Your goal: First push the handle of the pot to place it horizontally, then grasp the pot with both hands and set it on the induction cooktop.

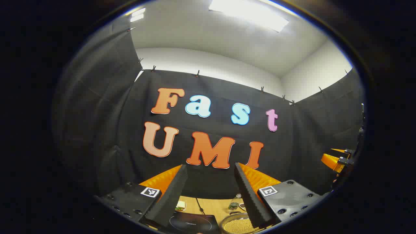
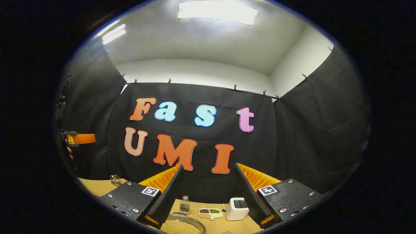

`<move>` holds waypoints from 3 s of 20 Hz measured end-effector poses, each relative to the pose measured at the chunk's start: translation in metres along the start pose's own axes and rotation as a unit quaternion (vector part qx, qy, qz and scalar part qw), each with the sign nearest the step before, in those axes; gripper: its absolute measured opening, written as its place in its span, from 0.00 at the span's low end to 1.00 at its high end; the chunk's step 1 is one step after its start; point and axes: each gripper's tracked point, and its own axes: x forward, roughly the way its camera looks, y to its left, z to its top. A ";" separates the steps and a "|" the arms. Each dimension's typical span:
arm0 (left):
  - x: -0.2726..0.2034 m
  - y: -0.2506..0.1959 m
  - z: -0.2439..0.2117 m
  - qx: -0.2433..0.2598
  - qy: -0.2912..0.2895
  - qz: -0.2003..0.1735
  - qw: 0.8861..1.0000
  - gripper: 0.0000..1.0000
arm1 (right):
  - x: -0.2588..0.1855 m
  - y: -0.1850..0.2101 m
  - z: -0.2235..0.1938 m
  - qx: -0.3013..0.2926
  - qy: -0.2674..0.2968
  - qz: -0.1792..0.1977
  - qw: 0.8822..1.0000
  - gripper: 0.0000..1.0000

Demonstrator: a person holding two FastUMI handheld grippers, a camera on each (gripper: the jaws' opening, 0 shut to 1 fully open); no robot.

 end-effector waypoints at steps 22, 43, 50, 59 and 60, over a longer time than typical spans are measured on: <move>0.002 -0.004 0.002 0.026 -0.014 -0.013 0.999 0.97 | 0.005 0.024 -0.013 0.002 0.015 0.019 1.000 0.95; 0.001 0.004 -0.023 0.041 0.001 -0.005 0.999 0.97 | 0.007 0.070 -0.131 0.027 0.174 0.084 0.981 0.95; -0.004 0.023 -0.038 0.059 0.006 0.018 0.998 0.95 | -0.016 0.121 -0.226 0.030 0.310 0.144 0.939 0.90; -0.006 0.056 -0.042 0.063 0.008 0.045 0.997 0.95 | -0.069 0.164 -0.305 0.037 0.445 0.213 0.869 0.65; -0.005 0.057 -0.043 0.063 0.009 0.047 0.997 0.92 | -0.075 0.167 -0.312 0.038 0.459 0.217 0.861 0.65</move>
